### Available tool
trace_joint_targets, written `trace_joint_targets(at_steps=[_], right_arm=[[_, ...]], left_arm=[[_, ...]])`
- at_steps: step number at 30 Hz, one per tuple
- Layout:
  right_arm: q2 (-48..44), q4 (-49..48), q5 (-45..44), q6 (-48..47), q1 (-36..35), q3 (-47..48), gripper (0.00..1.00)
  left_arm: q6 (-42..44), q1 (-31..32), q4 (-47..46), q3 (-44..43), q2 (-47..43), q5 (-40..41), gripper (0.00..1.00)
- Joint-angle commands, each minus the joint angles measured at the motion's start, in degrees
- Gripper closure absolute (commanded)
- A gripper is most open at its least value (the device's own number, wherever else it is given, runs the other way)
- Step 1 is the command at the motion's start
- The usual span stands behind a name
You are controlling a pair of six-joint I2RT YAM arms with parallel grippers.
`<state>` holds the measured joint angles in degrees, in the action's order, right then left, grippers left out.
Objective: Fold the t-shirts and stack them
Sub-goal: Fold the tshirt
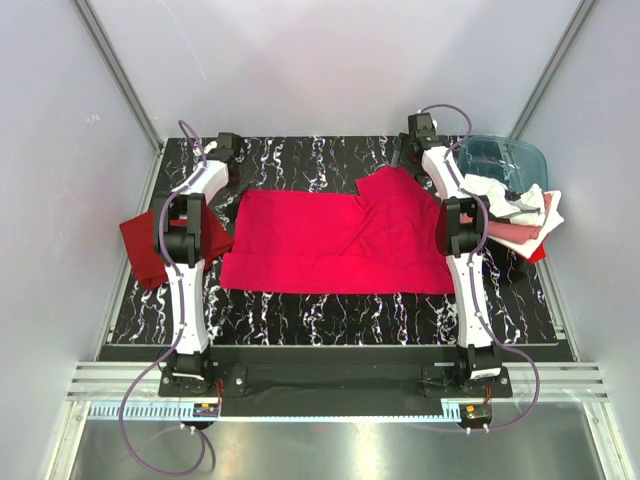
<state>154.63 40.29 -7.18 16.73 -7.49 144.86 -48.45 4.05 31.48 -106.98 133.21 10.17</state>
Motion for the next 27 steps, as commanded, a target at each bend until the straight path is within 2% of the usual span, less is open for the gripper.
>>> trace_joint_targets(at_steps=[1, 9, 20, 25, 27], right_arm=[[1.99, 2.6, 1.29, 0.05, 0.1, 3.5, 0.25], [5.86, 4.27, 2.17, 0.32, -0.07, 8.42, 0.31], [7.44, 4.62, -0.99, -2.49, -2.18, 11.24, 0.39], [7.36, 4.09, -2.66, -3.9, -3.06, 11.24, 0.48], [7.36, 3.83, -3.36, -4.16, -3.24, 11.32, 0.57]], left_arm=[[0.72, -0.45, 0.33, 1.16, -0.58, -1.38, 1.0], [0.81, -0.45, 0.24, 1.16, -0.58, -1.47, 1.0], [0.9, -0.45, 0.16, 1.07, -0.58, -1.56, 1.0], [0.9, -0.45, 0.24, 1.16, -0.58, -1.56, 1.0], [0.9, -0.45, 0.24, 1.16, -0.49, -1.56, 1.0]])
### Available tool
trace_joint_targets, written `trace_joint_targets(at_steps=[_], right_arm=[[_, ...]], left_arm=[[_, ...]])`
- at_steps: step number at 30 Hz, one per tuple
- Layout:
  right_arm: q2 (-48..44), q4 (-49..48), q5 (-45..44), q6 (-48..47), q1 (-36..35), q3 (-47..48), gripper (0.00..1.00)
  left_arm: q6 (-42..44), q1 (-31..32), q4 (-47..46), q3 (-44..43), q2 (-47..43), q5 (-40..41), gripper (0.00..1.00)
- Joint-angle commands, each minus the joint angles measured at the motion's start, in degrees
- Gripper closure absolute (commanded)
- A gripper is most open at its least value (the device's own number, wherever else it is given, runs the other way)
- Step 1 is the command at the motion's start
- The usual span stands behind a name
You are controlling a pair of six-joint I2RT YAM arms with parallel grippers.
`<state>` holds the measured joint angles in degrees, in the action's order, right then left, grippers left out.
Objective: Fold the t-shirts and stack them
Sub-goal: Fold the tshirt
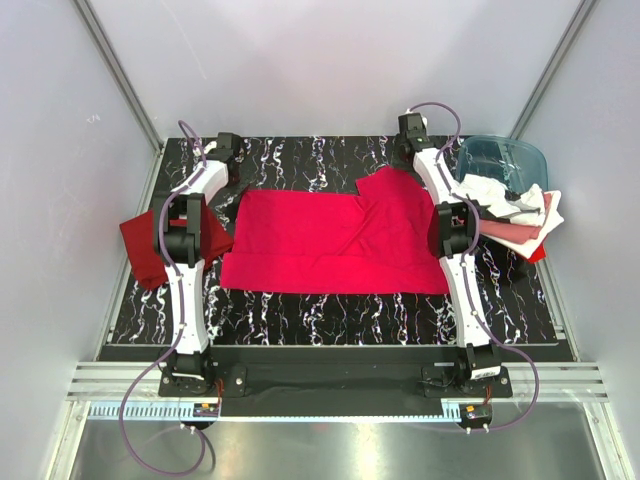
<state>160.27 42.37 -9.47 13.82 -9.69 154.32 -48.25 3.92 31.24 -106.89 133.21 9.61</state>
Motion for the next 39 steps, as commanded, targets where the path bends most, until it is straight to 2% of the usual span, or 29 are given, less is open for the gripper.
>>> trace_joint_targets(at_steps=[1, 3, 4, 6, 12, 16, 26, 30, 39], right_arm=[[1.63, 1.75, -1.16, -1.43, -0.94, 1.86, 0.65], [1.72, 1.31, -0.9, -2.48, -1.03, 1.95, 0.77], [1.63, 1.14, -0.9, -2.75, -1.12, 2.04, 0.9], [1.54, 0.52, -1.68, -3.01, -1.12, 1.95, 1.0], [-1.09, -1.67, -4.05, -3.19, -1.03, 0.11, 1.0], [-6.36, -4.66, -4.32, -3.45, -0.94, -6.29, 1.0], [-15.24, -5.99, -7.48, -2.14, -0.94, -14.66, 1.0], [-19.19, -7.3, -7.84, -1.35, -0.94, -18.26, 1.0], [-31.76, -11.6, -7.49, 0.24, -0.85, -33.7, 1.0]], left_arm=[[0.7, -0.32, 0.48, 1.07, -0.49, -0.99, 1.0], [0.7, -0.32, 0.4, 0.98, -0.58, -1.08, 1.0], [0.61, -0.32, 0.48, 0.9, -0.49, -1.08, 1.0], [0.44, -0.32, 0.31, 0.72, -0.32, -1.08, 1.0], [-1.4, -0.32, -0.22, 0.72, -0.05, -2.92, 1.0], [-2.29, -0.32, -0.13, -0.16, -0.4, -4.51, 1.0], [-2.9, -0.76, -0.04, 5.1, -8.13, -0.99, 1.0], [-2.73, -1.37, -1.88, 7.57, -9.89, -3.01, 1.0], [-2.47, -1.46, -4.17, 12.76, -15.08, -4.42, 1.0]])
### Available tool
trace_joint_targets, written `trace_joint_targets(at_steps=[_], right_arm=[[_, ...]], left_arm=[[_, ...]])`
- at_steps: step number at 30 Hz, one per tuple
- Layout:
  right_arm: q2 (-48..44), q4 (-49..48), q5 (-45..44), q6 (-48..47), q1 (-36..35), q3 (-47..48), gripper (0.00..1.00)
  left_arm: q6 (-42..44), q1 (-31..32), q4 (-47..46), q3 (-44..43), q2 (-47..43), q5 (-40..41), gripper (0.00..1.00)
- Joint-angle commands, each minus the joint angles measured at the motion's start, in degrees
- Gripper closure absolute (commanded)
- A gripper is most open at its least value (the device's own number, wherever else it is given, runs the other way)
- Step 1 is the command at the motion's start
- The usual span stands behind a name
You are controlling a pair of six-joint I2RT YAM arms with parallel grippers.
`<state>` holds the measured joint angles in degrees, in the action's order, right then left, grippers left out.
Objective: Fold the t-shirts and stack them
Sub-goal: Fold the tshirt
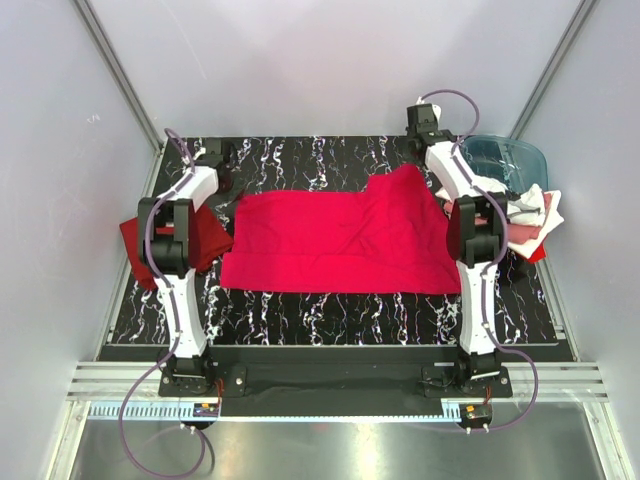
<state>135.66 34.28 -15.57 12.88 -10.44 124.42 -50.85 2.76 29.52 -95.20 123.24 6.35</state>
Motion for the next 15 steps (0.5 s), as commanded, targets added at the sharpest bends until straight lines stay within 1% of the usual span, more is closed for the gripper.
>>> trace_joint_targets(at_steps=[1, 7, 9, 15], right_arm=[[-10.03, -5.09, -1.13, 1.35, -0.2, -5.57, 1.0], [-21.46, -9.14, -0.95, 3.37, -0.2, -18.67, 1.0], [-23.93, -9.58, -0.78, 3.99, -0.29, -22.88, 1.0], [-31.58, -10.46, -0.25, 5.92, -0.2, -31.24, 1.0]], left_arm=[[0.22, -0.3, -2.27, 1.68, -6.07, -1.25, 1.0], [1.81, -0.3, -2.89, 3.17, -8.54, -1.95, 1.0], [1.89, -0.3, -2.8, 3.35, -8.72, -2.48, 1.0], [1.98, -0.3, -2.8, 5.63, -10.38, -1.96, 1.0]])
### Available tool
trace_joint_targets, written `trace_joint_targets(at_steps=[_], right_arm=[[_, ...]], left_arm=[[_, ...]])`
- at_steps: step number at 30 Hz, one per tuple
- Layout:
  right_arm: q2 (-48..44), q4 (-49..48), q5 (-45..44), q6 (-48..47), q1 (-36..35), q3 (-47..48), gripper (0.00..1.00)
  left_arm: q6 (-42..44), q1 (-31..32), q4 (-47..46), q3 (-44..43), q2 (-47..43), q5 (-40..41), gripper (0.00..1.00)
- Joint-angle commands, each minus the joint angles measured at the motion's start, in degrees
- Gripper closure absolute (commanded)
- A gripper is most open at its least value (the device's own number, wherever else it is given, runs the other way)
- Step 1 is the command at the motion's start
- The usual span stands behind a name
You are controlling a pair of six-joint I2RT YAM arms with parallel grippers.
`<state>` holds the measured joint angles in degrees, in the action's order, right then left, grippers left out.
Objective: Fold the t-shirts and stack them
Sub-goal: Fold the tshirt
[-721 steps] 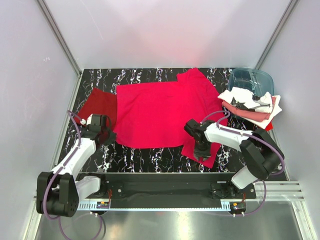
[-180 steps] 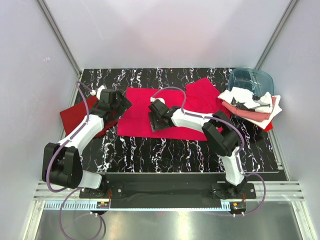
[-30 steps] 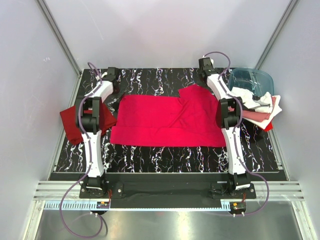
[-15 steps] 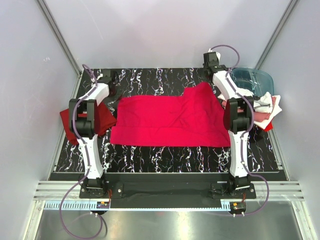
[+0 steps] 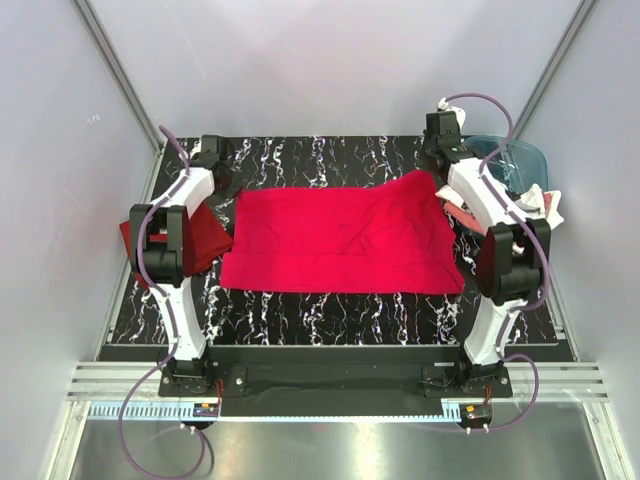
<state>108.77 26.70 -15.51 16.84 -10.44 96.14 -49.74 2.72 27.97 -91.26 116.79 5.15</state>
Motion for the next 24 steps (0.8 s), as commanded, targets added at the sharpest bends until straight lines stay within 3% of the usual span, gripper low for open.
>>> trace_joint_targets(at_steps=[1, 19, 24], right_arm=[[-6.1, -3.31, -0.14, 2.66, -0.29, -3.76, 1.0], [-18.76, -3.58, -1.02, 8.65, -0.37, -20.98, 1.0], [-22.37, -3.32, -5.23, 9.09, -1.51, -25.12, 1.0]], left_arm=[[0.96, -0.26, -1.42, 2.05, -4.72, -0.58, 1.0], [-0.27, -0.61, -7.49, 18.92, -17.03, 2.14, 1.0], [-1.15, -0.7, -11.08, 24.99, -20.45, 2.06, 1.0]])
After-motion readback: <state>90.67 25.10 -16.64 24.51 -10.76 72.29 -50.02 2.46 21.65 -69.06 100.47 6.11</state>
